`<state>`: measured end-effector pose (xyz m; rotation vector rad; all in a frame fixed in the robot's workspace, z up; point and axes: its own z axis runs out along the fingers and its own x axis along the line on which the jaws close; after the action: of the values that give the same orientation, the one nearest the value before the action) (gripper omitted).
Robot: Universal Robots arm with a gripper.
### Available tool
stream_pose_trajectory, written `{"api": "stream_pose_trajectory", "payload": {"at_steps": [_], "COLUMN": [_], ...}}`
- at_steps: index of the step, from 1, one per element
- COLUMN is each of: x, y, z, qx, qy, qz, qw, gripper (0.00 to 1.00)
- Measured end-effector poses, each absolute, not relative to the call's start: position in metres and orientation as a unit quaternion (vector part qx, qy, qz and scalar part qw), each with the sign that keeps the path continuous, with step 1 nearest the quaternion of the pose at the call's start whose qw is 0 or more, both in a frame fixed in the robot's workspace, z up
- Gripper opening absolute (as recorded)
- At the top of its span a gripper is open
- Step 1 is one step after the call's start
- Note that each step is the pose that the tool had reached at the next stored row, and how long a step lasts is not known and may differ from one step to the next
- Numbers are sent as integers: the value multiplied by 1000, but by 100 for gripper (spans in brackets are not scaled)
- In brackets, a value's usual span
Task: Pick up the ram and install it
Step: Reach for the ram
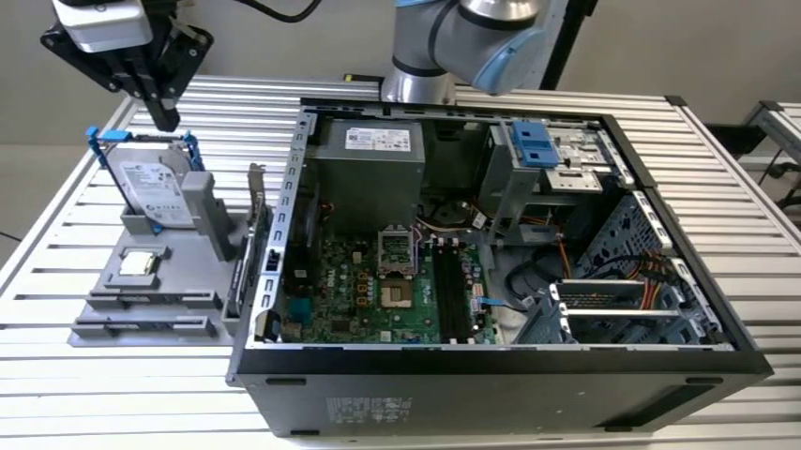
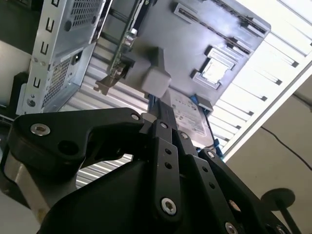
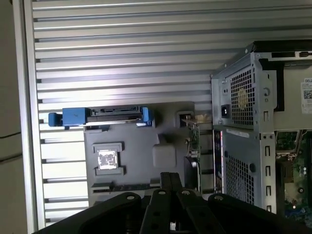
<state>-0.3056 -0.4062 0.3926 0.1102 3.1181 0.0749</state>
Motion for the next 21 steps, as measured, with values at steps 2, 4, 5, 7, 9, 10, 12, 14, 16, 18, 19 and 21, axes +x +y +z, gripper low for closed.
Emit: {"api": "stream_pose_trajectory", "payload": {"at_steps": [2,4,5,7,9,10,12,14,16,18,19,21], "x": [-310,-314,-316,-320,-325,-327,-331,-335,-340,-344,-346,-350], "y": [-406,-407,-407,-407,-407,-407,-408,-408,-408,-408,-408,-408], "z": [393,393,393,393,393,393,393,393,393,393,393,393], "qx": [35,35,35,35,35,35,35,35,35,35,35,35], "qy": [999,999,999,999,999,999,999,999,999,999,999,999], "qz": [24,24,24,24,24,24,24,24,24,24,24,24], "qw": [10,10,10,10,10,10,10,10,10,10,10,10], "gripper": [0,0,0,0,0,0,0,0,0,0,0,0]}}
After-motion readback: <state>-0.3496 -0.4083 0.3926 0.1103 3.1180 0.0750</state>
